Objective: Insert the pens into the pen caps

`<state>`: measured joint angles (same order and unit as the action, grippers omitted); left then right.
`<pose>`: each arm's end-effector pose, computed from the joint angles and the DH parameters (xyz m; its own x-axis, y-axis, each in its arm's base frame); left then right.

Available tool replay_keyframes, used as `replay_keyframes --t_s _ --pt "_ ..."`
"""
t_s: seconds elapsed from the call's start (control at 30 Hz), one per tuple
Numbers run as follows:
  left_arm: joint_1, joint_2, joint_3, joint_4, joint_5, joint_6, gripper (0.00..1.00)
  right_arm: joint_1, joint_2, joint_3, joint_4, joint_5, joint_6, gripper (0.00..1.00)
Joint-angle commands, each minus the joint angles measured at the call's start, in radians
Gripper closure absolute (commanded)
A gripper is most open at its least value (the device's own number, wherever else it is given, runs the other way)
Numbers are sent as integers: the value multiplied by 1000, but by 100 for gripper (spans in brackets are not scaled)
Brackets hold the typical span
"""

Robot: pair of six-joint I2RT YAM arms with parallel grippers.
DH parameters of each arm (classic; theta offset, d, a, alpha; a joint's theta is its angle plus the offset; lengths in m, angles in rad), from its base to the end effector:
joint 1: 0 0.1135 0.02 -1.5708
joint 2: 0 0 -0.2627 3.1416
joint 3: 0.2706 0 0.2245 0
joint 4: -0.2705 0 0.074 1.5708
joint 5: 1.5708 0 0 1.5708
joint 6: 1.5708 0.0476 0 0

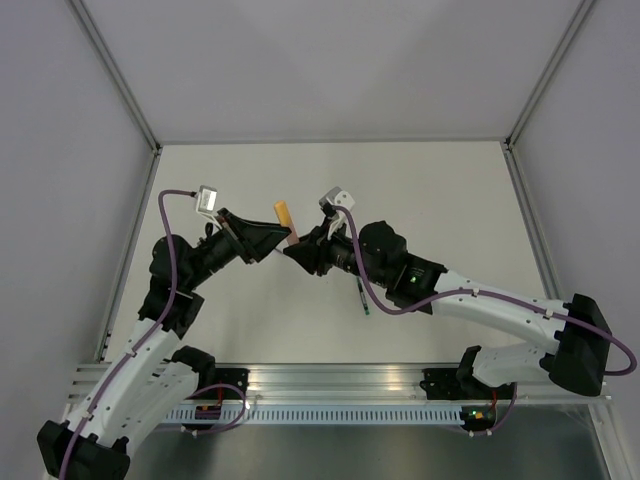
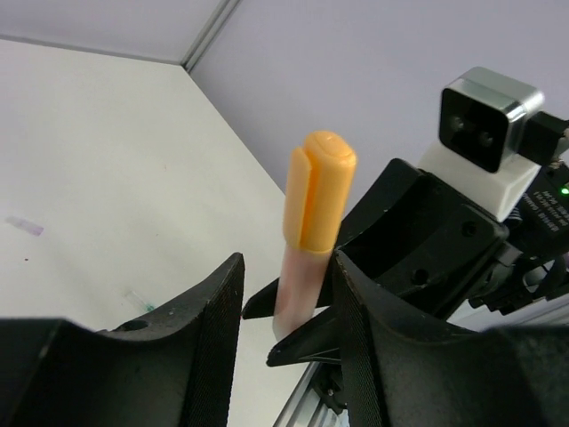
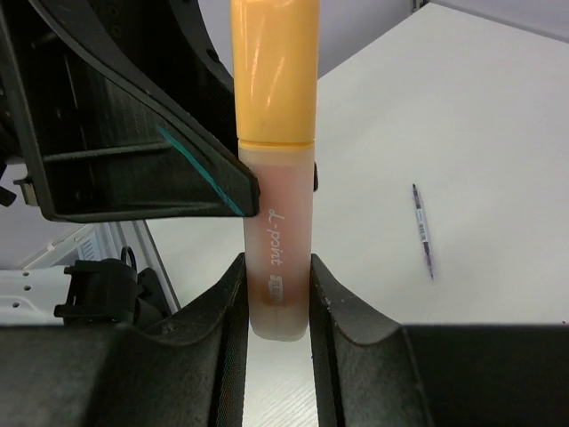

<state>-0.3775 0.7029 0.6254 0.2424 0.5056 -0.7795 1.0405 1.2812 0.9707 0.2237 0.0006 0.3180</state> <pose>0.1346 -0.0782 0.3454 -0.4303 -0.4909 -0.7575 0.6526 0.4106 -0.6368 0.1469 0.2505 0.3458 -0.3112 0.0874 -0.9463 -0.8054 0.5043 0.3114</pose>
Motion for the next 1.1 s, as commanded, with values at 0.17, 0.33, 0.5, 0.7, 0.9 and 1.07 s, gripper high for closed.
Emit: replay_keyframes --t_s 0.17,0.33,0.5,0.7,0.9,1.07 --pt "-4 29 -3 40 -56 -20 52 -3 27 92 8 4 1 100" --pt "-4 41 0 58 -42 -24 55 -2 52 97 19 4 9 100" --pt "-4 40 -4 55 -39 -18 66 -2 75 106 14 9 12 100" --pt "-4 35 -26 55 -47 -14 88 -3 96 114 9 4 20 100" --pt "-4 14 -19 63 0 -14 98 -2 92 118 -13 -48 9 82" --pt "-4 -43 -61 164 97 -33 98 -4 52 83 -14 -135 -23 65"
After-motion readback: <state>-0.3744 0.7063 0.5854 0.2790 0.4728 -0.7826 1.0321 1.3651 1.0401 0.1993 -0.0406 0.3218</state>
